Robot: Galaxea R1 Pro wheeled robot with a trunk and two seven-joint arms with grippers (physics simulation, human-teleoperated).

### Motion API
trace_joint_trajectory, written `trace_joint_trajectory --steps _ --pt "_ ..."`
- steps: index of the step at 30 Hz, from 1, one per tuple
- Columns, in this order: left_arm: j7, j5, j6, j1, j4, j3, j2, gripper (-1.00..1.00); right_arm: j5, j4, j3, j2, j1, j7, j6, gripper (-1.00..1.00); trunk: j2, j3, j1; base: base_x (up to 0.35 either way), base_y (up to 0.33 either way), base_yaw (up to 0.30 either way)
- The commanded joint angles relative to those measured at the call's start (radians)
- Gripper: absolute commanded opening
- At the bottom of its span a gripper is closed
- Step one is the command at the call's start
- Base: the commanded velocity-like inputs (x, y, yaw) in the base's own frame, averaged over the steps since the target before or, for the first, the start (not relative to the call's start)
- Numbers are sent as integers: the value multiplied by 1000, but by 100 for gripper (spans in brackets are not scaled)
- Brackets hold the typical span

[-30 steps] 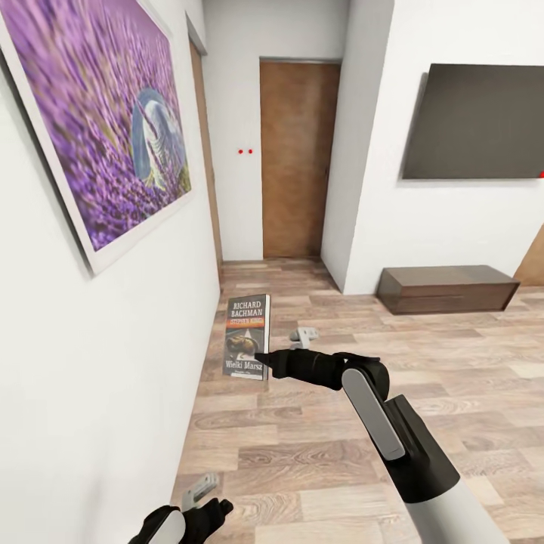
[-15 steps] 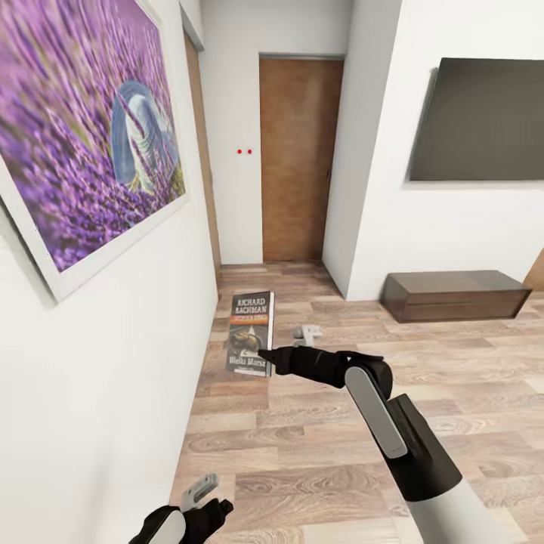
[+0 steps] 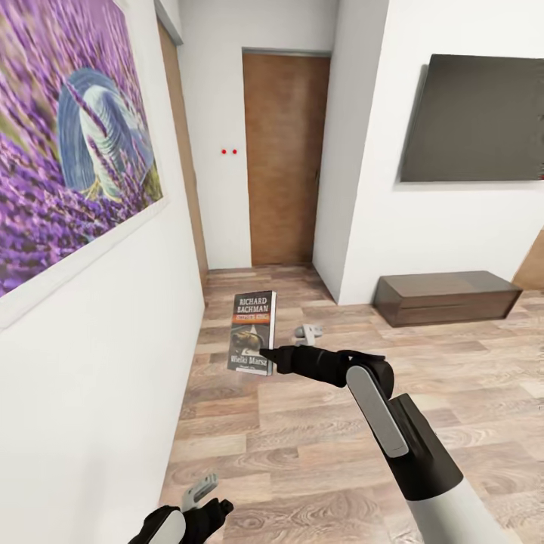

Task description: In the bedroom, move the book from the bed onto either nightstand, and place the two sandals side by side next to the bed.

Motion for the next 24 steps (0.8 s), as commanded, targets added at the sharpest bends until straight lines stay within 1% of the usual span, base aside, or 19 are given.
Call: trace_joint_trajectory --steps 1,5,10,14,24 --pt "10 11 0 -1 -3 -5 2 100 5 0 0 0 -1 9 3 -100 -1 -1 1 324 0 -237" --pt "10 11 0 -1 -3 -5 2 100 4 0 -3 0 -2 8 3 -100 -1 -1 1 324 38 -253" --pt "10 11 0 -1 -3 -5 1 100 4 0 -34 0 -1 7 6 -100 -1 -1 1 324 86 -262" --pt "10 11 0 -1 -3 -5 2 100 4 0 -48 0 -2 8 8 -100 -1 -1 1 324 102 -265" --pt "10 11 0 -1 -3 -6 1 100 4 0 -62 0 -2 8 9 -100 -1 -1 1 324 112 -267"
